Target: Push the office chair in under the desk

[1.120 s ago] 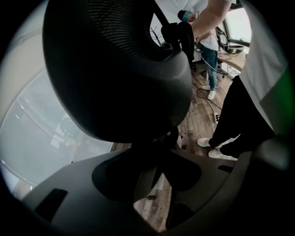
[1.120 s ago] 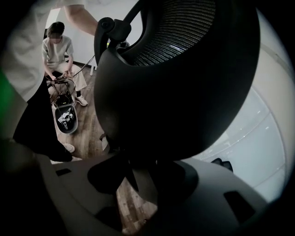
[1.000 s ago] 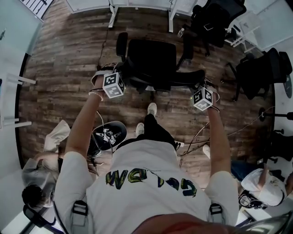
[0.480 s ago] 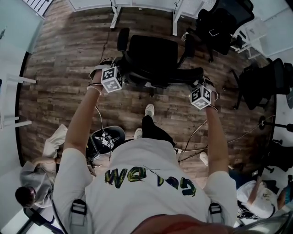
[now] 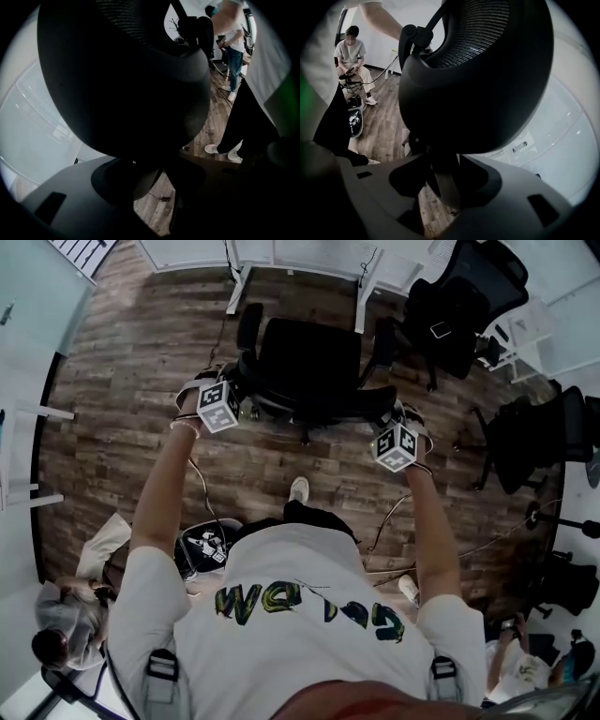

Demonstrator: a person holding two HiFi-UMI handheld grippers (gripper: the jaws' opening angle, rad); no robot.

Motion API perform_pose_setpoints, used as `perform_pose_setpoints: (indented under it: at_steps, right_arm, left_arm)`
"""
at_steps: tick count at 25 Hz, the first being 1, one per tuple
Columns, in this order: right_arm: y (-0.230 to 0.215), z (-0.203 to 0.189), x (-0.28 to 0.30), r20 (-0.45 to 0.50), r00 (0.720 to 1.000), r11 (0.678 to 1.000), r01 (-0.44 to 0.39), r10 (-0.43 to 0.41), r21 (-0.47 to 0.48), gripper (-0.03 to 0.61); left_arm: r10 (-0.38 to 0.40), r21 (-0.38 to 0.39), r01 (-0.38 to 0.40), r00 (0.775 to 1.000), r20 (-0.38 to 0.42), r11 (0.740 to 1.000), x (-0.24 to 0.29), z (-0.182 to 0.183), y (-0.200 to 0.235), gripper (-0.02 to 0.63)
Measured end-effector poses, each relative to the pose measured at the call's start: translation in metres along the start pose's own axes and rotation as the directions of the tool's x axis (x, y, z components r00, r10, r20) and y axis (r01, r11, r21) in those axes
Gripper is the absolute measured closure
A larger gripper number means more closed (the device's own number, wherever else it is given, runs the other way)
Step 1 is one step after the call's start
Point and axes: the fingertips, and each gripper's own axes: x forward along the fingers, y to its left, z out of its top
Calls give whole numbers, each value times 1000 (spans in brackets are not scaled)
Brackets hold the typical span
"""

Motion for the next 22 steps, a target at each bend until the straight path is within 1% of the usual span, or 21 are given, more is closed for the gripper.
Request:
perform_pose_setpoints:
  at_steps: [4,9,13,22]
  right_arm:
    - [-23,0,18,8,1000,1000,-3,3,-6,379]
    - [-53,1,45,8,1000,1000,-1,1,0,379]
    - [-74,5,67,9,1000,1000,-1,1,-3,377]
    - [-129,13,119,11,1000,1000,12,-12,4,377]
  left_arm:
    - [1,-7,-2,1000,-8,1000,15,2,24,405]
    - [6,-19,-6,1000,3,1000,34,6,57,399]
    - [10,-22,-9,1000,4,1000,52,0,84,395]
    - [17,8,-17,999,29,1000,90,-2,151,396]
